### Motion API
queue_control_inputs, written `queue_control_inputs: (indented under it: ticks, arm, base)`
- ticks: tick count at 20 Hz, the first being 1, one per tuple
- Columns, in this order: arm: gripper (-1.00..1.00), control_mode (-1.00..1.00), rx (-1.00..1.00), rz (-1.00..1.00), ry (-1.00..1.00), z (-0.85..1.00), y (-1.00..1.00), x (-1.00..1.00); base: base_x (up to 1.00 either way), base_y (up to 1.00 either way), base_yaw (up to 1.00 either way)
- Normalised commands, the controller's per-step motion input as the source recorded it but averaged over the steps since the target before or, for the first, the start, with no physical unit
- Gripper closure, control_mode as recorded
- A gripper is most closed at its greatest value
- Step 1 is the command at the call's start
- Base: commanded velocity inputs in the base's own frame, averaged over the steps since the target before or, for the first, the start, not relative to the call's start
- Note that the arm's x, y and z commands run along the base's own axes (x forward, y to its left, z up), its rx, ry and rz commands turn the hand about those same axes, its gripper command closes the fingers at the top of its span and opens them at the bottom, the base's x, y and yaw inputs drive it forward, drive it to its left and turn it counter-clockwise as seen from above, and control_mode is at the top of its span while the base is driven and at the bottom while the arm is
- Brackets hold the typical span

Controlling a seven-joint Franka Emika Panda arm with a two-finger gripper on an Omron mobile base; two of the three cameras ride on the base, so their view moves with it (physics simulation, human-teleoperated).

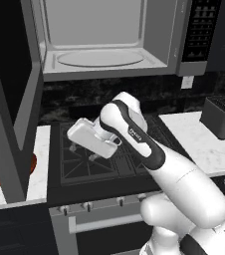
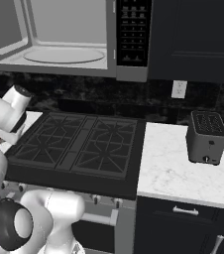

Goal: Open the microwave, place the bowl with waffle inside the microwave, then close the microwave door and turn it on.

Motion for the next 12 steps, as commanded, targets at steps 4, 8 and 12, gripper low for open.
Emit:
queue_control_inputs:
  ticks: [4,8,12]
  arm:
    - [-1.0,-1.0,-0.1,0.0,0.0,-0.35,0.67,0.52]
    - [-1.0,-1.0,-0.08,0.0,0.0,-0.32,0.42,0.5]
    - [-1.0,-1.0,-0.07,0.0,0.0,-0.31,0.36,0.5]
  base:
    - [0.0,0.0,0.0]
    - [0.0,0.0,0.0]
    - [0.0,0.0,0.0]
